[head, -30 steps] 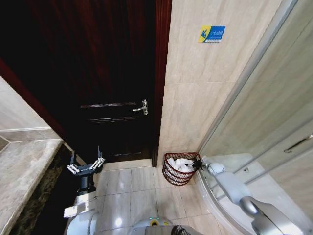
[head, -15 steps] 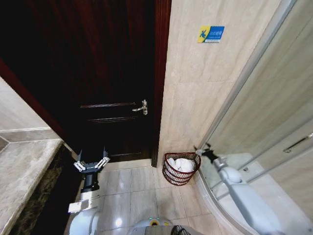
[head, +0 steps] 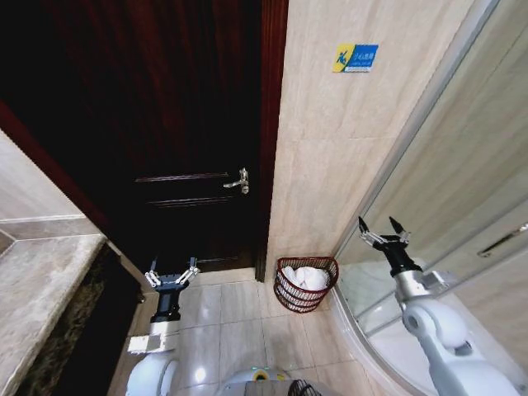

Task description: Discard the used towel into the hamper.

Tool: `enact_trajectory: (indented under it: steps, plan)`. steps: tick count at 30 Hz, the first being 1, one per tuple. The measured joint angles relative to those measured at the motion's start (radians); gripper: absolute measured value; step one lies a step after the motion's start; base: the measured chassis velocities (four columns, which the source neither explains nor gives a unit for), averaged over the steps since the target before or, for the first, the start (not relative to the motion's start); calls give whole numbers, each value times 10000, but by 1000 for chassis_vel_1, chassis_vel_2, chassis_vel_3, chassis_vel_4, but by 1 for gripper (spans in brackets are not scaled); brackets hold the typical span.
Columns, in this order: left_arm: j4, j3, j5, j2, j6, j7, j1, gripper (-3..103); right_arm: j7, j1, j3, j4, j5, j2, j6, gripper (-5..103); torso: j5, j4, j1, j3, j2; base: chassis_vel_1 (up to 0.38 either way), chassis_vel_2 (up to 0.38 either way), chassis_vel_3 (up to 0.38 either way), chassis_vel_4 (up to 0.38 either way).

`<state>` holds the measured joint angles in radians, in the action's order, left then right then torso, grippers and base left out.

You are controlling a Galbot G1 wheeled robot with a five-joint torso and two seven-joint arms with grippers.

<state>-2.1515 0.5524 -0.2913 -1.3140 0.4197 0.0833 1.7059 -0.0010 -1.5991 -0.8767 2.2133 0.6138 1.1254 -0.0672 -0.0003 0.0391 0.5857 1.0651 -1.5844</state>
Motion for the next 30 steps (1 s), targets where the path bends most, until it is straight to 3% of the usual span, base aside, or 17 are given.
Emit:
enact_trajectory:
  steps: [10, 14, 19, 24, 30]
  plan:
    - [-687, 1401, -925, 1070, -924, -183, 167, 100, 83, -287, -293, 700, -140, 601, -7, 100, 0, 2, 1, 0, 0, 0, 0, 0, 0]
    - [-1185, 1974, -1740, 1480, -1525, -363, 332, 100, 78, -307, -186, 836, -159, 826, 14, 100, 1, 1, 1, 1, 0, 0, 0, 0, 0]
    - [-1706, 2825, -2374, 1743, -2036, -1028, 636, 100, 78, -177, -124, 879, -129, 941, 52, 100, 3, 2, 2, 1, 0, 0, 0, 0, 0]
    - [-2267, 3178, -2409, 1217, -2401, -1263, 892, 100, 78, -184, -134, 977, -9, 1072, 66, 100, 2, 1, 2, 1, 0, 0, 0, 0, 0]
    - [-2858, 2660, -1483, -282, -2608, -1069, 1361, 100, 138, -270, -258, 1386, 67, 1491, 86, 100, 4, 3, 1, 0, 0, 0, 0, 0, 0]
